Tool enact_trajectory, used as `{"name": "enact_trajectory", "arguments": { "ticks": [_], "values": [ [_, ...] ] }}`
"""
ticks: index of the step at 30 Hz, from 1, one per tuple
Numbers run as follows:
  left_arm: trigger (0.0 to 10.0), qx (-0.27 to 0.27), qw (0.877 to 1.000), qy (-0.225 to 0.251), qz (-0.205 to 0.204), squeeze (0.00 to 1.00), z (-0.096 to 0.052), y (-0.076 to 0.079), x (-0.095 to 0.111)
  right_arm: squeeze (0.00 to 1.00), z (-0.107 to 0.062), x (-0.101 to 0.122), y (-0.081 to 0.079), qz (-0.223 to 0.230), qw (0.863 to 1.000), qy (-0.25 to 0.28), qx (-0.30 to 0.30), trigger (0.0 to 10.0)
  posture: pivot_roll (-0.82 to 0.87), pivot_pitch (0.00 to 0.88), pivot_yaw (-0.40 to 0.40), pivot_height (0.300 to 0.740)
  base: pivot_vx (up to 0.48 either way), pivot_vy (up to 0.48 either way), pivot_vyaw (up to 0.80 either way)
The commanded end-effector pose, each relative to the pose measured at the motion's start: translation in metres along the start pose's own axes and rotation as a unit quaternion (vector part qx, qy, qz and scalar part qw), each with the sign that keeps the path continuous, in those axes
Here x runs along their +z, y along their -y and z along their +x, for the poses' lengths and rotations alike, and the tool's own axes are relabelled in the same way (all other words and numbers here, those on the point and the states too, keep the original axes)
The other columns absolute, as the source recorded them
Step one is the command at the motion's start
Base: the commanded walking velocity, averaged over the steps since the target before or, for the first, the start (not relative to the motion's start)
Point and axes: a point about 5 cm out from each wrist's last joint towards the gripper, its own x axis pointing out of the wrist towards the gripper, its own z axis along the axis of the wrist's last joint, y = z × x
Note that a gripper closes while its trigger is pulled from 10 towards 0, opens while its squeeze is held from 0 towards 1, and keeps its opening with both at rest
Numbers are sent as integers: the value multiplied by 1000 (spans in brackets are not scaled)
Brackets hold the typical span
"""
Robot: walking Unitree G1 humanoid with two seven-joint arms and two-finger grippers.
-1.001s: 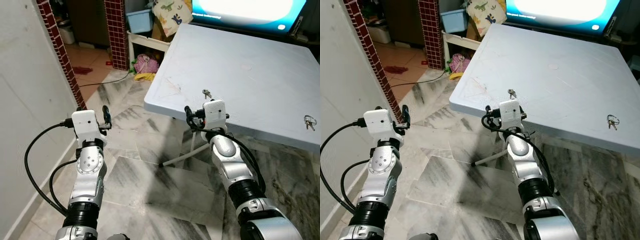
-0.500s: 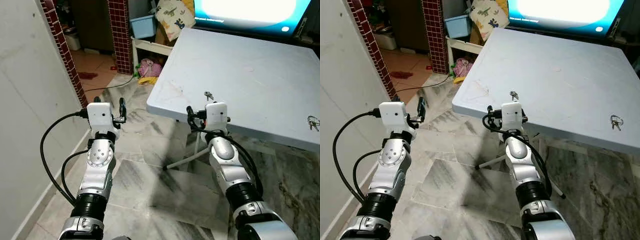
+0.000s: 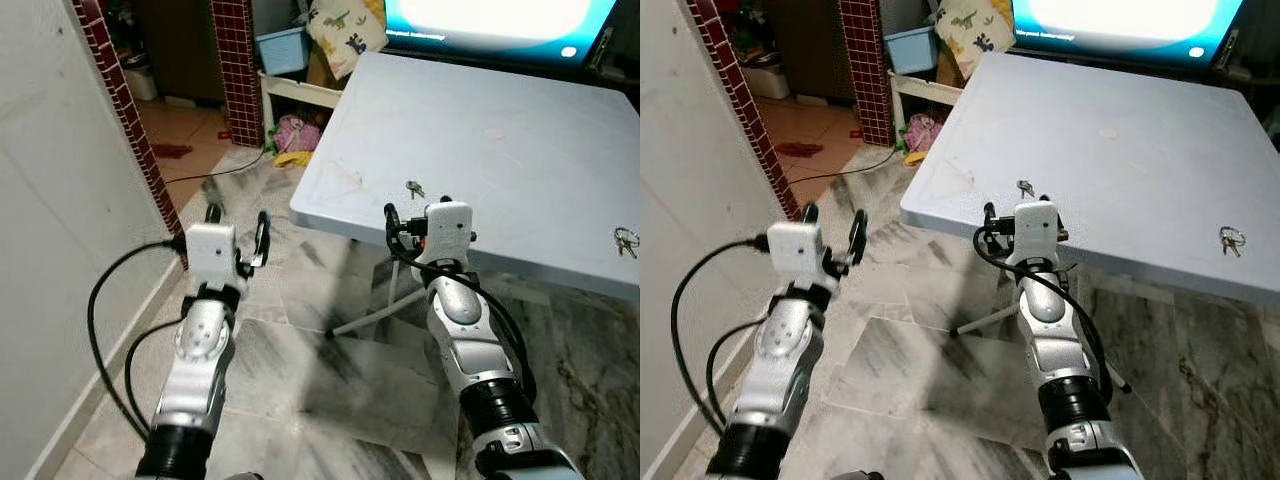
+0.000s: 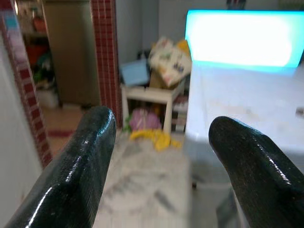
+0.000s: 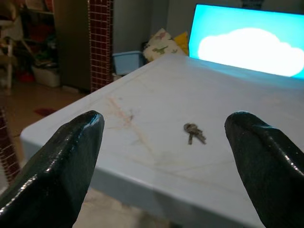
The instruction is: Hang keys on a hook
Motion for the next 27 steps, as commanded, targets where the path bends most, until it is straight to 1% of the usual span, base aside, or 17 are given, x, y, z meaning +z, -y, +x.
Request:
{"name": "enact_trajectory", "arguments": {
  "ticks": [1, 4, 5, 6, 11, 13, 14, 17, 18, 19, 21, 24, 25, 26, 27],
  "values": [
    [10000, -10, 1000, 1, 5, 0, -2, 3, 3, 0, -2, -1, -3, 4, 1000, -7, 0, 10000, 17, 116, -5, 740, 0, 0, 0],
    [10000, -8, 1000, -2, 3, 0, -2, 3, 3, 0, -2, -1, -8, 13, 1000, -19, 1, 10000, 18, 119, -7, 740, 0, 0, 0],
    [10000, -7, 1000, -2, 5, 0, 0, 2, 4, 0, -3, 0, -8, -6, 1000, -18, -1, 10000, 17, 125, -10, 740, 0, 0, 0],
    [10000, -3, 1000, 4, 8, 0, 2, 1, 7, 0, -3, 0, -9, -10, 1000, -19, -2, 10000, 19, 126, -12, 740, 0, 0, 0],
    [10000, -1, 1000, 17, 12, 0, 6, -3, 14, 0, -5, 0, -5, -19, 1000, -17, -16, 10000, 20, 131, -12, 740, 0, 0, 0],
    [10000, -8, 1000, 22, 11, 0, 5, -3, 17, 0, -5, 3, 1, -27, 999, -14, -34, 10000, 18, 137, -10, 740, 0, 0, 0],
    [10000, -8, 1000, 22, 11, 0, 5, -3, 17, 0, -5, 3, 1, -27, 999, -14, -34, 10000, 18, 137, -10, 740, 0, 0, 0],
    [10000, -35, 999, 24, -2, 0, 1, 6, 19, 0, -7, 2, 6, -28, 998, -20, -46, 10000, 14, 140, -7, 740, 0, 0, -662],
    [10000, -58, 998, 22, -15, 0, 0, 14, 19, 0, -8, 2, 9, -34, 998, -20, -50, 10000, 14, 140, -7, 740, 0, 0, -744],
    [10000, -68, 997, 21, -21, 0, -1, 17, 19, 0, -8, 2, 10, -38, 998, -19, -52, 10000, 14, 140, -7, 740, 0, 0, -744],
    [10000, -82, 996, 25, -25, 0, -3, 22, 20, 0, -10, 0, 12, -36, 997, -25, -57, 10000, 13, 143, -5, 740, 0, 0, -744],
    [10000, -78, 996, 17, -26, 0, -5, 22, 15, 0, -13, -4, 13, -37, 997, -30, -58, 10000, 12, 146, 0, 740, 0, 0, -738],
    [10000, -67, 997, 7, -20, 0, -7, 18, 10, 0, -15, -6, 12, -38, 997, -32, -57, 10000, 10, 146, 0, 740, 0, 0, -744],
    [10000, -67, 997, 7, -20, 0, -7, 18, 10, 0, -15, -6, 12, -38, 997, -32, -57, 10000, 10, 146, 0, 740, 0, 0, -744],
    [10000, -49, 999, 1, -12, 0, -8, 13, 6, 0, -17, -6, 11, -38, 997, -34, -57, 10000, 5, 149, 0, 740, 0, 0, -738]
  ]
}}
